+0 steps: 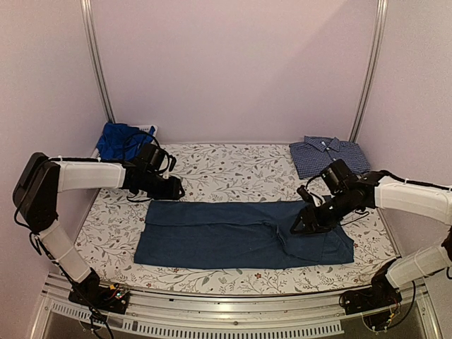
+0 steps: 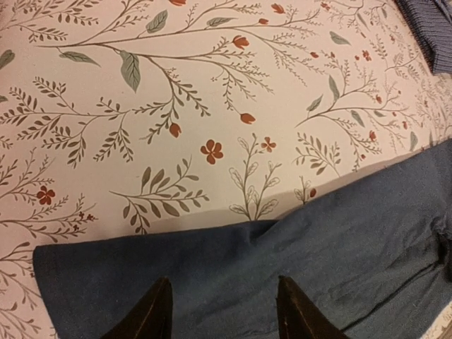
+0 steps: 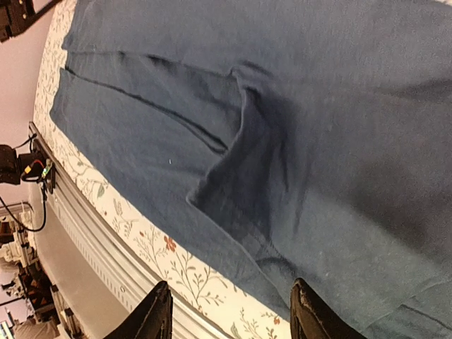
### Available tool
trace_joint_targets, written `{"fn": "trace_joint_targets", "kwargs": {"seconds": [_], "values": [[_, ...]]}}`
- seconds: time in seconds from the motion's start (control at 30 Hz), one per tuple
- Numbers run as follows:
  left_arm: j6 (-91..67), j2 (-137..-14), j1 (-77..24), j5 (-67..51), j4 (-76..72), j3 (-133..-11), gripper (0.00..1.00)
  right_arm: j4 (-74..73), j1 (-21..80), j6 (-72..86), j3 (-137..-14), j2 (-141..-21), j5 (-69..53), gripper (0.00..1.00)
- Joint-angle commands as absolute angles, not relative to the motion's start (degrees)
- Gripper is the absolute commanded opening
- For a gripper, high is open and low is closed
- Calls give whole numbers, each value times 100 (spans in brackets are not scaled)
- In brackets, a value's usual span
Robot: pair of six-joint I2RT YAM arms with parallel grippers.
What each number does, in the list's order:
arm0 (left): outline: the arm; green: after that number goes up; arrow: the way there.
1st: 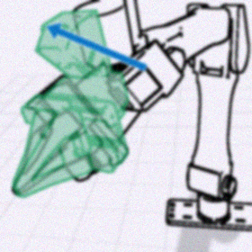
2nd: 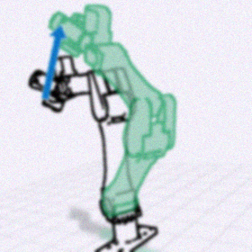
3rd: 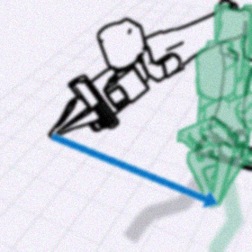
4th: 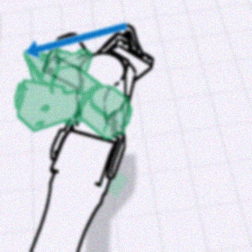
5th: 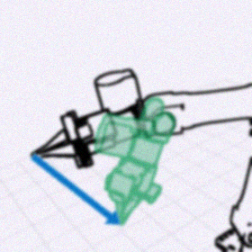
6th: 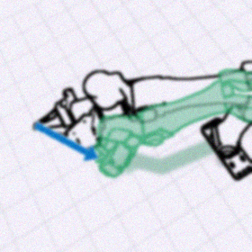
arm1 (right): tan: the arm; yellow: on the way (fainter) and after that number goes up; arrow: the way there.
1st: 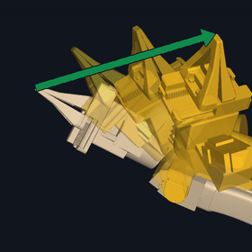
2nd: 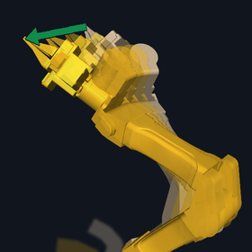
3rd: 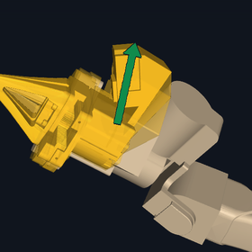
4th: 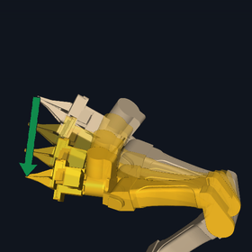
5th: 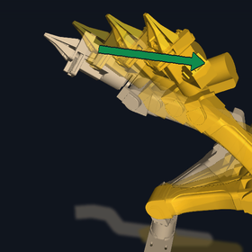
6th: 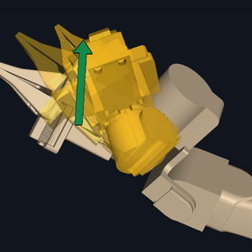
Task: Fold and stack the mixed laundry pile
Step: Adjust the rectangle-folded T-shirt at the center of the board.
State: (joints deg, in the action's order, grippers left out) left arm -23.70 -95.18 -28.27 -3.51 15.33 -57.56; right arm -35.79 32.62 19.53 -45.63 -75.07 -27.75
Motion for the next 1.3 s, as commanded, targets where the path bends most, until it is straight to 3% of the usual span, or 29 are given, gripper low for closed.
{"fn": "trace_joint_targets", "kwargs": {"seconds": [0.0, 0.23, 0.47, 0.6, 0.73, 1.03, 1.27], "values": [[-2319, -9512, -2889, -359, 1572, -5902, 50, -3371, 3261, 2024, -5120, -7804, -1923, 54], [-2303, -9435, -2875, -215, 1635, -5907, 53, -2714, 3289, 1938, -5585, -9145, -2073, 37], [-2335, -9434, -2750, -146, 1665, -5852, 59, -2611, 3636, 1669, -5543, -10091, -2714, 35], [-2470, -9338, -2561, -119, 1674, -5655, 62, -2770, 3515, 1518, -5371, -9813, -2685, 42], [-2606, -9255, -2270, -51, 1651, -5426, 64, -2748, 2697, 1567, -5373, -9136, -2442, 45], [-3022, -9139, -1704, 237, 1626, -5087, 64, -2617, 1128, 1911, -5433, -8570, -1224, 46], [-3274, -9071, -1410, 326, 1567, -4852, 63, -2221, 647, 2225, -5106, -8699, -901, 45]]}}
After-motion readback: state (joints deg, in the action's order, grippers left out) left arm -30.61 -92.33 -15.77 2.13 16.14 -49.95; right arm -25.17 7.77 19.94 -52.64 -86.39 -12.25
